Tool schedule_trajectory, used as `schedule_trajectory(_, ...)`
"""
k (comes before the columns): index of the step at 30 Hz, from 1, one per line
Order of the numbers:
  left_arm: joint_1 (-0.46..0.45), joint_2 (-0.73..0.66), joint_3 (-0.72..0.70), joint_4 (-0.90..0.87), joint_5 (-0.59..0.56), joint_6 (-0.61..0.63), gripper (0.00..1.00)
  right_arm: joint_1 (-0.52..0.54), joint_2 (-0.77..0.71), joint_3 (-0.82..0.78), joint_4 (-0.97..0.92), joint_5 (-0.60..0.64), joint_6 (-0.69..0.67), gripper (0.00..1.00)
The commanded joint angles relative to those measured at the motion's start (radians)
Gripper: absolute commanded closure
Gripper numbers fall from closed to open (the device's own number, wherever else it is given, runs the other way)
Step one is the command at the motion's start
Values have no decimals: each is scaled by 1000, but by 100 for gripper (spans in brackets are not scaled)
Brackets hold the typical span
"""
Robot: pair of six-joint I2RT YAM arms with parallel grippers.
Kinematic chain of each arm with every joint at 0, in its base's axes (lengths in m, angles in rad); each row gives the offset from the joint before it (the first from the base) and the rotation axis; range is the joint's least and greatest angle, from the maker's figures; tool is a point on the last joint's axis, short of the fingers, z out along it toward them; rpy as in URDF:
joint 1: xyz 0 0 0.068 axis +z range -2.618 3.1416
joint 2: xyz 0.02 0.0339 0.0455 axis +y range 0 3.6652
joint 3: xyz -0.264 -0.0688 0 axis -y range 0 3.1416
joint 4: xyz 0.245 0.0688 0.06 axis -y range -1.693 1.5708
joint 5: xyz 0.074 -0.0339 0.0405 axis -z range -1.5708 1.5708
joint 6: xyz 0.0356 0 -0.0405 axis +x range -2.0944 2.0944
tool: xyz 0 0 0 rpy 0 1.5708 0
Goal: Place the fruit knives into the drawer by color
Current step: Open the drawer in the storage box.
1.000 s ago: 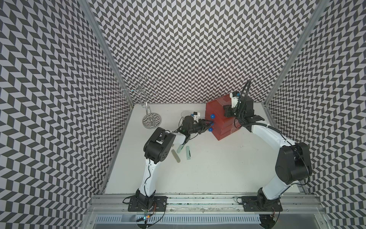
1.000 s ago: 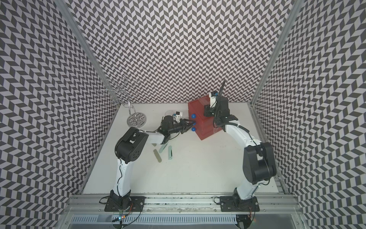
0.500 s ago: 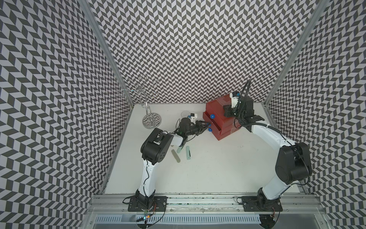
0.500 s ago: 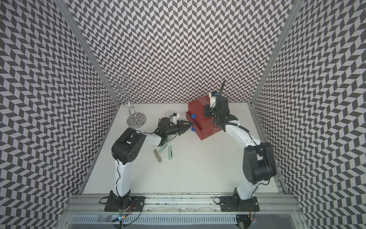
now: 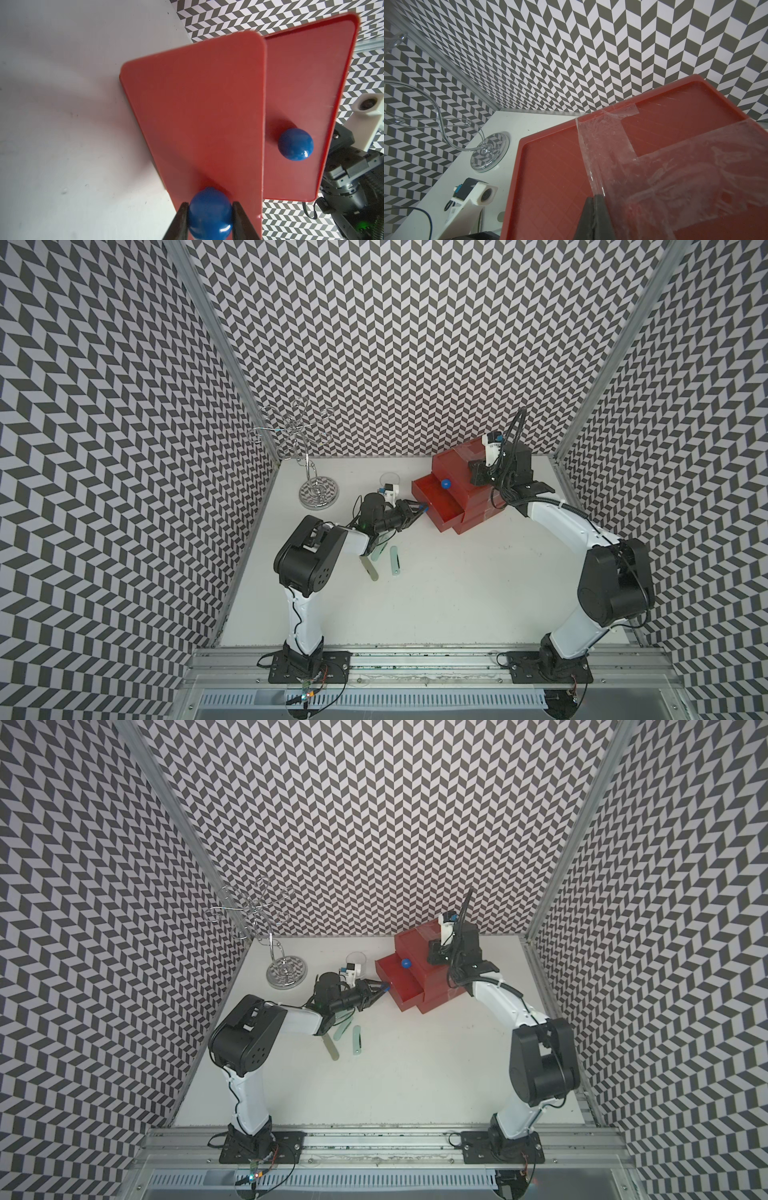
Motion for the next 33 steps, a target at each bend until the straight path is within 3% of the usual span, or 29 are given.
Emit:
schedule_trajectory(1,9,-26,-24,-25,-2,35,71,6,166,-118,-314,-7,25,100)
schedule_trajectory(19,10,-54,-24,-73,-11,56,66,7,167,-117,-314,-7,27,100)
schedule_trajectory(33,8,-257,-24,-411,-116,229,57,7,153,-120,-318,-6,29,100)
